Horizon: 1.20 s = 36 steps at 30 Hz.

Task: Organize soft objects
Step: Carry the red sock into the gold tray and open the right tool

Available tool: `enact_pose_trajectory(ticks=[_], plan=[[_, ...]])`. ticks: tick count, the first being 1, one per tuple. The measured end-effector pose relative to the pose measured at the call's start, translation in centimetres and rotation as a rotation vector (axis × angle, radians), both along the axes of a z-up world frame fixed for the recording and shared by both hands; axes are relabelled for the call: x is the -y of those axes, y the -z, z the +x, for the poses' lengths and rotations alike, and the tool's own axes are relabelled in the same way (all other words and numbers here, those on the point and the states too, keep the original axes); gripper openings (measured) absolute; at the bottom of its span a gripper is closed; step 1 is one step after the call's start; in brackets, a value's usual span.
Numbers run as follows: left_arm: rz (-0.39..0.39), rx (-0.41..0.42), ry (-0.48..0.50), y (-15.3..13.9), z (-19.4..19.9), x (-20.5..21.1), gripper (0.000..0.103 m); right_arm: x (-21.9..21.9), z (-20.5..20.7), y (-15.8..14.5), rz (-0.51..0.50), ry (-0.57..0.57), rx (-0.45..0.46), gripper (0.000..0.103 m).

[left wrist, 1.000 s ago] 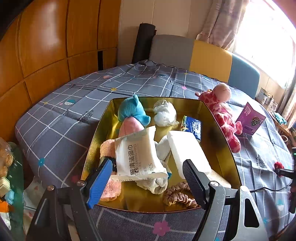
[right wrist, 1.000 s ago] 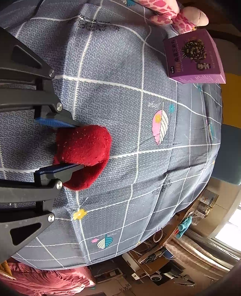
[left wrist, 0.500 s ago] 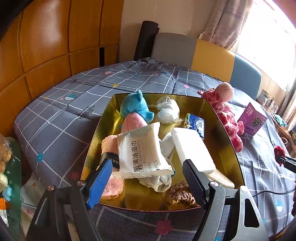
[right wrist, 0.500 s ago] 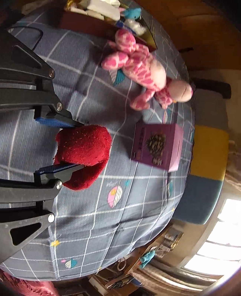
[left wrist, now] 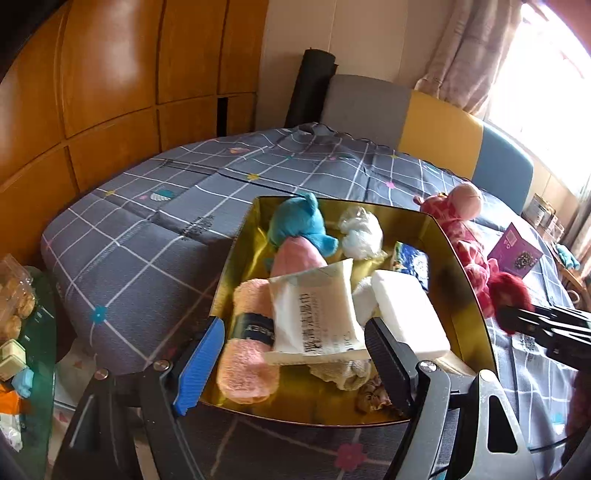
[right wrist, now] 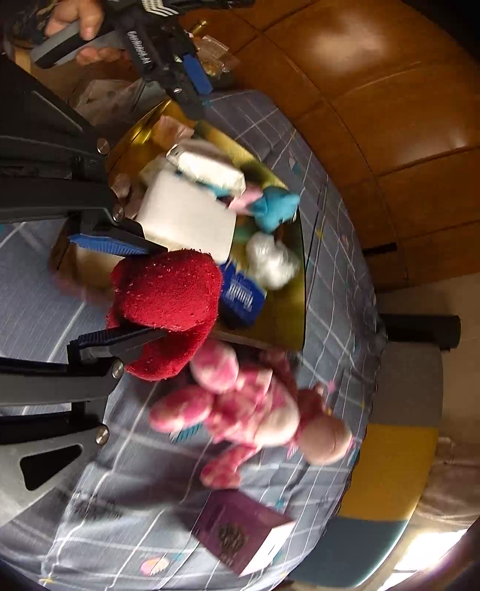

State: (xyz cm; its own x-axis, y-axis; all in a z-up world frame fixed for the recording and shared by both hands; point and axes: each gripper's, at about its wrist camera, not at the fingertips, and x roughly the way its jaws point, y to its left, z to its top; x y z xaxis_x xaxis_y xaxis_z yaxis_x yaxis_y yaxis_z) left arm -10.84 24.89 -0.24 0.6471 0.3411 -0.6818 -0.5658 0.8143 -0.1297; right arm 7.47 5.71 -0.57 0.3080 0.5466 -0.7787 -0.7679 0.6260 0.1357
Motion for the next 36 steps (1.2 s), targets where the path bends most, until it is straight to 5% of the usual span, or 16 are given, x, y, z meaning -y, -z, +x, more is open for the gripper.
enact_pose_trajectory(ticks=[10,25,36], plan=[[-0.016,-0.007,-0.027,0.6,-0.6,-1.3,0.079,-6.0,0.5,2.6,-0.088,0.023,0.026,0.037],[-0.008,-0.034,-0.032,1.1,-0.2,-1.2,0.084,-5.9,0.5,4.7,-0.148,0.028,0.060,0.049],[0.020,-0.016,-0.011,0.0,-0.3,0.1,0.092,-4.1,-1.2,3.2,-0.097,0.079,0.110,0.050]])
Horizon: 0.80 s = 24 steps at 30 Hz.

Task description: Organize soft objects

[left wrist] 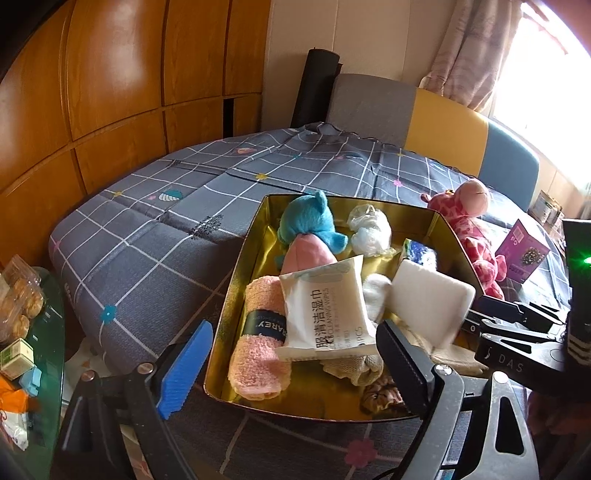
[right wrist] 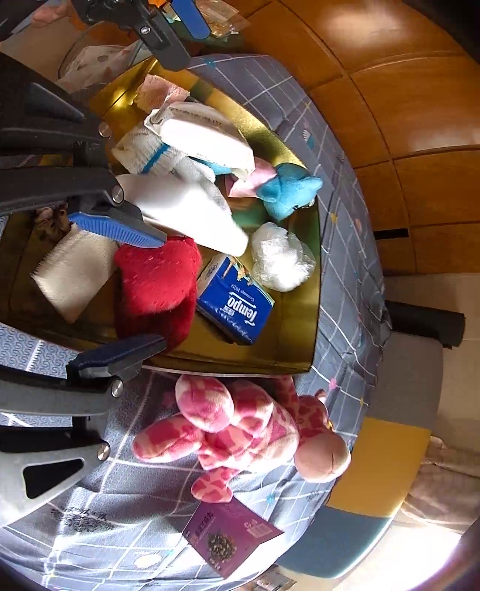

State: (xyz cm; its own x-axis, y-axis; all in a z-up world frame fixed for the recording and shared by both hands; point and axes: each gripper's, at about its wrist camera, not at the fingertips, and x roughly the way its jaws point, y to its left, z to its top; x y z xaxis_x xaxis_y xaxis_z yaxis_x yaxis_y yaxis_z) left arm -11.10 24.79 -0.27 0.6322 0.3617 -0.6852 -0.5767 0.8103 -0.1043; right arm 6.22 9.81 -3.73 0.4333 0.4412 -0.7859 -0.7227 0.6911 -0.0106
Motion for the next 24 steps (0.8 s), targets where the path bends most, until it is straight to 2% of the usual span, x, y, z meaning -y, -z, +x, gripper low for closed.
enact_pose_trajectory(ticks=[7,13,24], plan=[[0.027,0.017,0.013,-0.8,-0.2,1.5,0.097,2.1,-1.2,-1.2,0.058,0.056,0.028,0.050],[0.056,0.042,0.019,-1.8,-0.6,3.0,0.100,3.9,-3.0,-2.5,0.110,0.100,0.088,0.050],[0.093,0.055,0.035,-2.7,-1.0,4.5,0.102,5.4,-4.4,-2.9,0.127,0.134,0.109,0.050]])
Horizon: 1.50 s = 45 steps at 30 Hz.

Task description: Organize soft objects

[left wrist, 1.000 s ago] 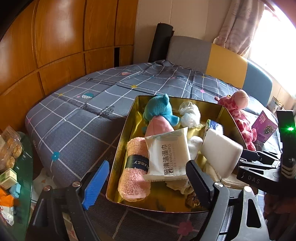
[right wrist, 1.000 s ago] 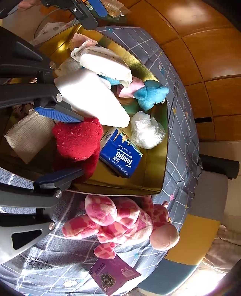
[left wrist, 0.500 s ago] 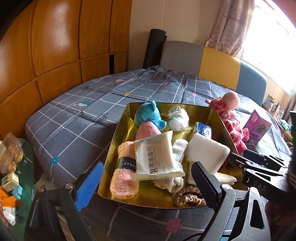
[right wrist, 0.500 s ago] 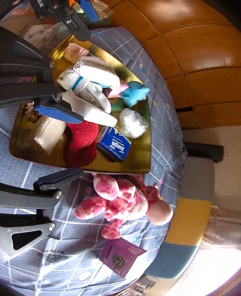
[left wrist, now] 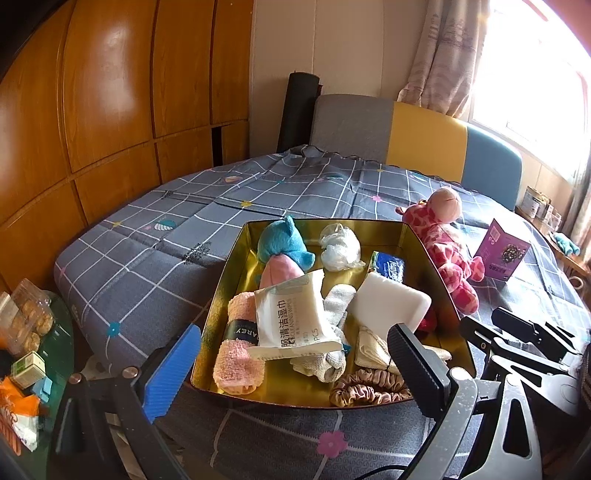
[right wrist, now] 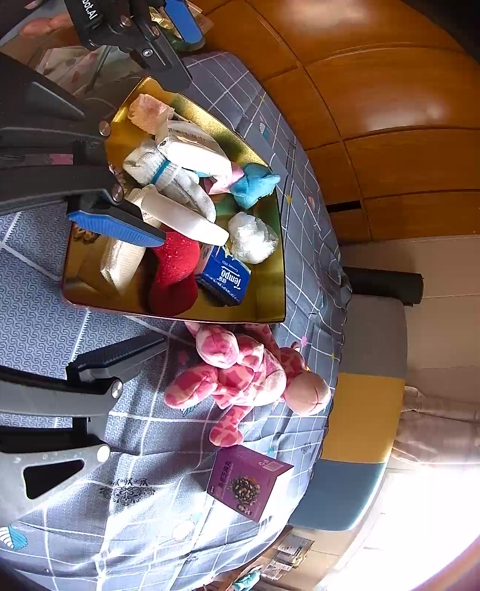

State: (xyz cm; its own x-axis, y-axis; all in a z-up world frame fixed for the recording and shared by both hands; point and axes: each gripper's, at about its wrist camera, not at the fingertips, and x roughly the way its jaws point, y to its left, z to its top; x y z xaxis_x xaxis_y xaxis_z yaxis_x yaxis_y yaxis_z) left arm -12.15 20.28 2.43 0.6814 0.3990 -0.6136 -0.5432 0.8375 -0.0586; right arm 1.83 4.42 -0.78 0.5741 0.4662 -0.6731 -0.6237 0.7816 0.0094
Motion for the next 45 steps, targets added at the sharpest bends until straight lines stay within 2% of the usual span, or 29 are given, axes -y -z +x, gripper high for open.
enact_pose_trajectory(ticks=[45], plan=[[0.014,-0.010,0.008,-0.17,-0.13,0.56,0.103,0.89,-0.48,-0.45,0.020,0.024,0.003,0.050]])
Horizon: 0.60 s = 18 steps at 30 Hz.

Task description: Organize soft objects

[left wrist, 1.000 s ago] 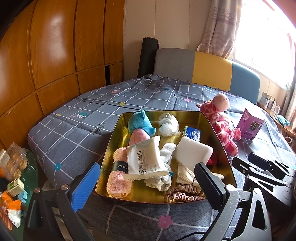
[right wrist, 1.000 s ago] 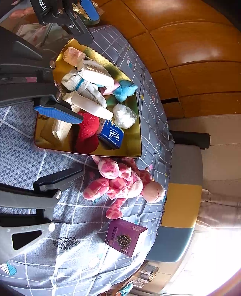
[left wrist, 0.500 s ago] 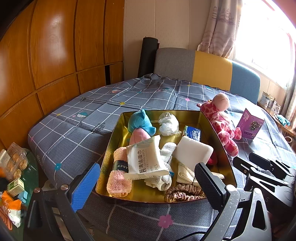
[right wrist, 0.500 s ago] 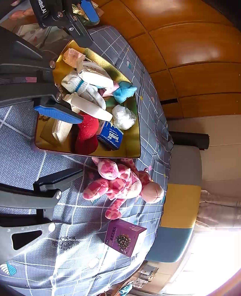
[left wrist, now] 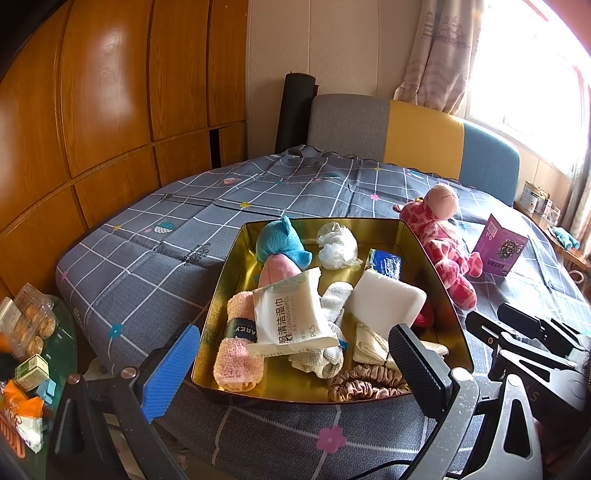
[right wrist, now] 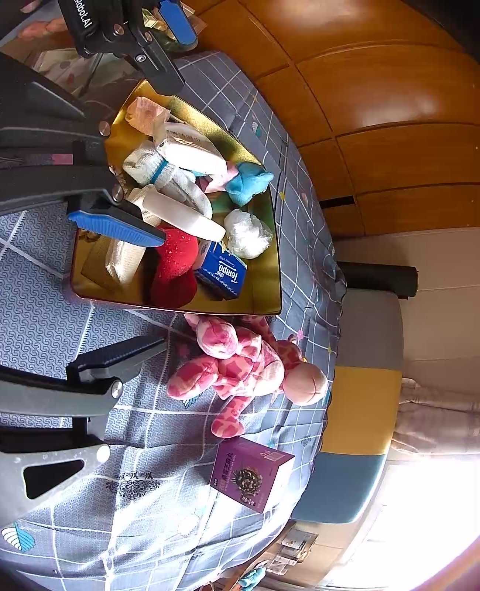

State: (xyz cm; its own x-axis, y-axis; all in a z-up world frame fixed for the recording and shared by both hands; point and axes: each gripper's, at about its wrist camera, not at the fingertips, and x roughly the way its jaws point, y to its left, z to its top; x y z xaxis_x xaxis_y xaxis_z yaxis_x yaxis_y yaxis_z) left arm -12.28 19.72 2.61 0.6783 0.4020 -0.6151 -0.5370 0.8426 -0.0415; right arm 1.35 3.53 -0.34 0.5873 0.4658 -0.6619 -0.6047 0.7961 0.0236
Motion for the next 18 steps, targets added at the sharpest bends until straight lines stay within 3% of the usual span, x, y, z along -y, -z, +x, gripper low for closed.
enact_pose_trajectory(ticks=[18], plan=[[0.006,-0.015,-0.013,0.00,0.08,0.02,0.103,0.02,-0.12,0.07,0.001,-0.002,-0.001,0.050]])
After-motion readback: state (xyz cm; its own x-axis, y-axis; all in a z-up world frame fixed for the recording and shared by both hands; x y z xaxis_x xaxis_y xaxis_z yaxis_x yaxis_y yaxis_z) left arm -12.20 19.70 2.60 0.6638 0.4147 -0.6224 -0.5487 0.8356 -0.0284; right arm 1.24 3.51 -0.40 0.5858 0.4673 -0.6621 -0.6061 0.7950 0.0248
